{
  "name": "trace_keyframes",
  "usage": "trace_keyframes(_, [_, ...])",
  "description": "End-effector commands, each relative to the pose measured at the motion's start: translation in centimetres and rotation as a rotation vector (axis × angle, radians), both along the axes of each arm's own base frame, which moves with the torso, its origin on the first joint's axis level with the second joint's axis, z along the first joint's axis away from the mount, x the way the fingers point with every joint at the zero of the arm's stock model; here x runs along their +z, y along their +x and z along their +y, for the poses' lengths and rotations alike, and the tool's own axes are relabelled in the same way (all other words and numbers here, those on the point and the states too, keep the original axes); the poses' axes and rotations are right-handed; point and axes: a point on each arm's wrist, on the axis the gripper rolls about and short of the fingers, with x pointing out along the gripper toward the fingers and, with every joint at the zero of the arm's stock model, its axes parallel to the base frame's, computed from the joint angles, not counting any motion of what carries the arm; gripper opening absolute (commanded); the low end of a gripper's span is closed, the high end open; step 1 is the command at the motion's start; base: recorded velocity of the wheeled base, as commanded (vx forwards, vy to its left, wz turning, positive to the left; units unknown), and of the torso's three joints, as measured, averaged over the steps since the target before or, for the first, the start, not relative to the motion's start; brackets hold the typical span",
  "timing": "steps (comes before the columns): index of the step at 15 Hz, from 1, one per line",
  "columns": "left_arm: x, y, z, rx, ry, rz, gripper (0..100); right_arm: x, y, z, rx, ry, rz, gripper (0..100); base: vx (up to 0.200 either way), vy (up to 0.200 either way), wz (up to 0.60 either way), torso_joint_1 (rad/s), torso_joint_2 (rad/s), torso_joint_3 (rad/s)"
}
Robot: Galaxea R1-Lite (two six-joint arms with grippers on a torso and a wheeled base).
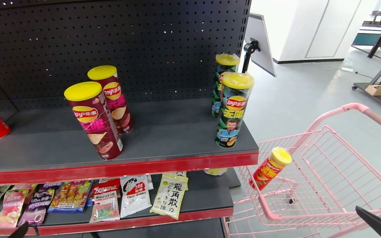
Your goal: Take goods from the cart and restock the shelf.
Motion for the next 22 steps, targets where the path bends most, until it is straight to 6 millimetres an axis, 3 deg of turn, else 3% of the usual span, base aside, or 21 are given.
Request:
trace_keyframes(1, [0.0, -0.1, 0.0, 0.0, -0.002, -0.008, 100, 0.0, 0.1, 0.0, 0.0, 0.0, 0.004, 100, 0.0, 0.0, 0.0, 0.0, 0.0, 0.0])
trace_keyframes(7, [0.0, -0.1, 0.0, -0.004, 0.003, -0.004, 100, -0.1, 0.1, 0.0, 0.002, 0.0, 0.01, 100, 0.0, 0.0, -0.6, 0.005, 0.0, 0.002])
trace_keyframes(15, [-0.5, -0.6, 0.2, -0.005, 0.004, -0.023, 100, -0.3, 0.3, -0.1, -0.029, -0.007, 0.031, 100, 0.0, 0.0, 0.0, -0.008, 0.01, 0.012])
trace_keyframes(22, [-1.3, -1.4, 0.4, -0.012, 0.028, -0.052, 100, -0.5, 0.4, -0.1, -0.029, -0.008, 0.046, 100, 0.0, 0.0, 0.0, -0.138, 0.35, 0.203])
